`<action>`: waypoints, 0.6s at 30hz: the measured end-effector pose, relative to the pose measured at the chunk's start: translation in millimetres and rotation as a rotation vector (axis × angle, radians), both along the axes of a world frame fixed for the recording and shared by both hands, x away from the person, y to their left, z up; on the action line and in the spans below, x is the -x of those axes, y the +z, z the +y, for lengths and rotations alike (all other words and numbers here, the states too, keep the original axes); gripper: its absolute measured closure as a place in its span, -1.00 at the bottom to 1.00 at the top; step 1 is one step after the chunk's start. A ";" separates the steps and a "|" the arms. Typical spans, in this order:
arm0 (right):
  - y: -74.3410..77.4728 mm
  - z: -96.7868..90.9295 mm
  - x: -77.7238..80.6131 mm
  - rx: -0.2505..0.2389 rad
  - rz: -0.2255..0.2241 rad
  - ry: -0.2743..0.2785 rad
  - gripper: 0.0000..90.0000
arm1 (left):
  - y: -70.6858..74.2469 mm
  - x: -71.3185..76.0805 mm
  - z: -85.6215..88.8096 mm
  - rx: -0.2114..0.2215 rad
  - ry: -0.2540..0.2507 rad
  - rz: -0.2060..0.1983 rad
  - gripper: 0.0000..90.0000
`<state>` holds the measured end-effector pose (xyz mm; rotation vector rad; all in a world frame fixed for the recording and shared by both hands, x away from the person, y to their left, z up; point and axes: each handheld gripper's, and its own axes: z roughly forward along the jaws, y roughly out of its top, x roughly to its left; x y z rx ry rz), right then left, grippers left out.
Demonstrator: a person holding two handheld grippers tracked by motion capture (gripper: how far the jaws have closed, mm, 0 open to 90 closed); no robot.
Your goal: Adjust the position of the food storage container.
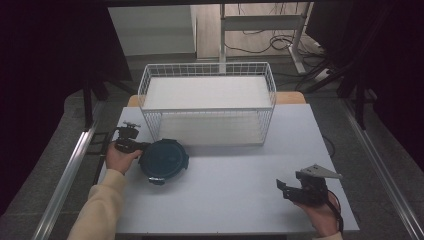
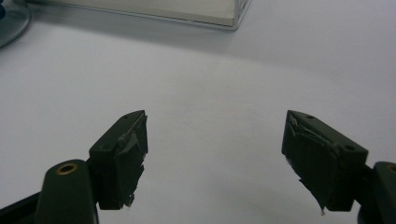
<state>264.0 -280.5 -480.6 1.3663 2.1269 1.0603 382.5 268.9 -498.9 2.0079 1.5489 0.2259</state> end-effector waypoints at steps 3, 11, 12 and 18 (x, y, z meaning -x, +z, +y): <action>0.3 0.0 0.3 0.000 -0.002 -0.002 -0.49 | 0.5 1.8 -1.8 -0.008 -0.011 0.004 1.00; 0.0 1.5 0.2 0.005 -0.001 -0.001 -0.49 | 0.8 3.9 -8.7 -0.008 -0.046 0.007 1.00; 0.1 1.5 0.3 0.004 -0.001 -0.002 -0.49 | 0.9 4.3 -10.3 -0.008 -0.048 0.006 1.00; 0.2 1.6 0.2 0.005 0.000 -0.002 -0.49 | 2.1 8.7 -18.2 -0.026 -0.069 0.006 1.00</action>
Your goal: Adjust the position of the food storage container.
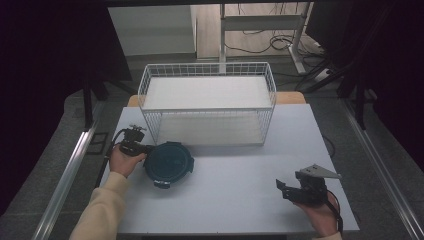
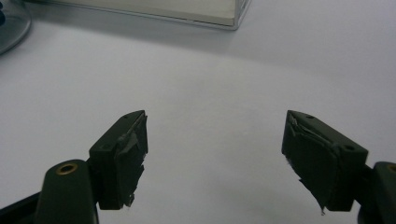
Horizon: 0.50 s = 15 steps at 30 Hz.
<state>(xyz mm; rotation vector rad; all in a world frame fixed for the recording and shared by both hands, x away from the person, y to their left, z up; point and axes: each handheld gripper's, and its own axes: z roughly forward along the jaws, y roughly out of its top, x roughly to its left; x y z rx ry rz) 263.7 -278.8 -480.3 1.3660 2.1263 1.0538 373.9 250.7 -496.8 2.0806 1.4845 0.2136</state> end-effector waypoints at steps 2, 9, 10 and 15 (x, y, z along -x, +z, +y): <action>0.6 0.0 0.0 -0.005 0.001 0.000 -0.49 | 0.2 1.7 -2.5 -0.010 -0.005 -0.001 1.00; 1.7 0.1 0.3 -0.011 -0.003 -0.008 -0.49 | -0.1 6.2 -10.1 -0.001 -0.025 0.000 1.00; 1.8 0.1 0.3 -0.013 -0.003 -0.010 -0.49 | 0.0 7.0 -11.7 -0.002 -0.027 0.000 1.00; 1.9 0.4 0.3 -0.015 -0.003 -0.012 -0.49 | -0.4 9.9 -21.2 0.020 -0.050 0.007 1.00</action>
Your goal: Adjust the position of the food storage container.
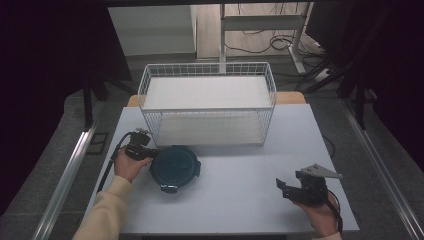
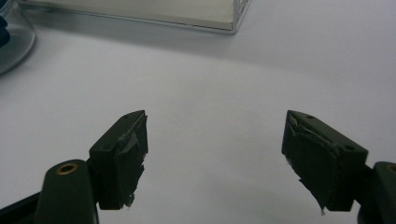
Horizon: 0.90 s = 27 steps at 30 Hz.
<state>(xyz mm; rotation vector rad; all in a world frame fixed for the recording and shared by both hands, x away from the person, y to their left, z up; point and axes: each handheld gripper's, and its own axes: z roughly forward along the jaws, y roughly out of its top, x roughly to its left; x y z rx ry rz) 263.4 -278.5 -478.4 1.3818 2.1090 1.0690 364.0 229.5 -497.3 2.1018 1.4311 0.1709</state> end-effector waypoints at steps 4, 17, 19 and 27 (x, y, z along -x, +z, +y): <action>0.2 0.4 -0.1 0.005 -0.004 -0.002 -0.49 | 0.3 2.2 -8.6 0.002 -0.023 0.004 1.00; 0.5 -0.5 0.3 0.001 -0.002 -0.005 -0.49 | 1.8 11.4 -44.6 0.010 -0.095 0.006 1.00; 0.3 -0.7 0.0 0.000 -0.003 -0.005 -0.49 | 1.5 13.2 -47.8 0.015 -0.098 0.005 1.00; -0.1 1.3 0.5 0.008 -0.004 0.000 -0.49 | 0.5 22.1 -53.2 0.020 -0.121 0.009 1.00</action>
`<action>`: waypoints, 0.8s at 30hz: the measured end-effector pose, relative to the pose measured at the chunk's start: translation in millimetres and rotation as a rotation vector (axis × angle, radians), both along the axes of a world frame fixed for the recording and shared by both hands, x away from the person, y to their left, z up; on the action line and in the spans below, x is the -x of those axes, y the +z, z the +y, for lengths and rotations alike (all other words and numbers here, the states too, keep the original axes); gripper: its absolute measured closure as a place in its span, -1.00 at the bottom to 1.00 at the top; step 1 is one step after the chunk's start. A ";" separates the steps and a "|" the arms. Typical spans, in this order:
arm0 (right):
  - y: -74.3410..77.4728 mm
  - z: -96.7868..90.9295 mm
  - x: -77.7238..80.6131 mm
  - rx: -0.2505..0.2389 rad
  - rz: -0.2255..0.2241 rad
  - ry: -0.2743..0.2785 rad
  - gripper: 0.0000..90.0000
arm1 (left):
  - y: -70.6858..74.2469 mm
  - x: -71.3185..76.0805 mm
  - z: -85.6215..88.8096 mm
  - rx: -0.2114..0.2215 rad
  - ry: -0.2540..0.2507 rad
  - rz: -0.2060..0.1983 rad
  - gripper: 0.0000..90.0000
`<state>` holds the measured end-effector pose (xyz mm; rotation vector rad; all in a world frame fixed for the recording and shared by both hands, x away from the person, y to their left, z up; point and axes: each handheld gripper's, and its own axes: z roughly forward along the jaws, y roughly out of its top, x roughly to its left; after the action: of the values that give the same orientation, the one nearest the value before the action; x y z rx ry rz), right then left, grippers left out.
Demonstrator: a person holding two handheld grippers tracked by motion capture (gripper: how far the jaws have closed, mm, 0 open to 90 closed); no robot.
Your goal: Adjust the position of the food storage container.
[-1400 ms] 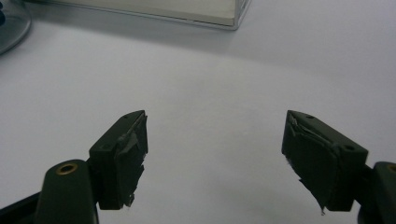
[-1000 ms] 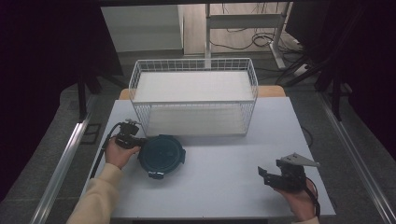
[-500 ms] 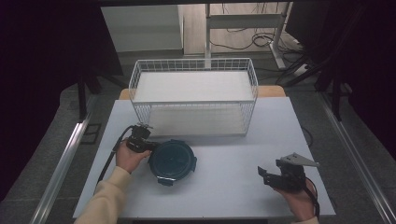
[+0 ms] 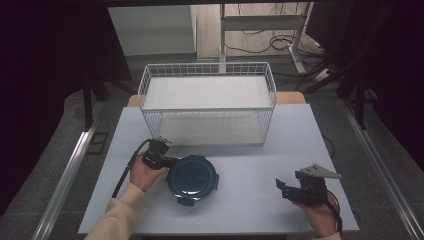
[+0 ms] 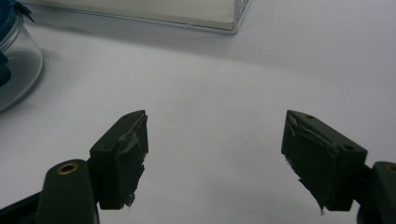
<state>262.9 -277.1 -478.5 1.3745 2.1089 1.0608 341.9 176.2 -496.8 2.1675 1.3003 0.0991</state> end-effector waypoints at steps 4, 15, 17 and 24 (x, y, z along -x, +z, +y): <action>-0.7 0.2 -0.6 0.002 0.002 0.001 -0.48 | -1.6 3.1 -1.7 0.014 -0.012 0.013 1.00; -0.5 0.1 -0.2 0.001 0.001 -0.001 -0.48 | -4.4 6.2 -8.2 0.059 -0.033 0.032 1.00; -0.3 0.2 0.1 0.003 0.001 -0.001 -0.48 | -6.3 6.3 -8.0 0.055 -0.024 0.036 1.00; -0.6 0.2 -0.5 0.005 0.001 0.000 -0.48 | -6.6 7.2 -10.9 0.057 -0.027 0.036 1.00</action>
<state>263.4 -276.9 -479.1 1.3731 2.1101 1.0547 334.7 165.3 -503.4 2.1466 1.2780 0.0122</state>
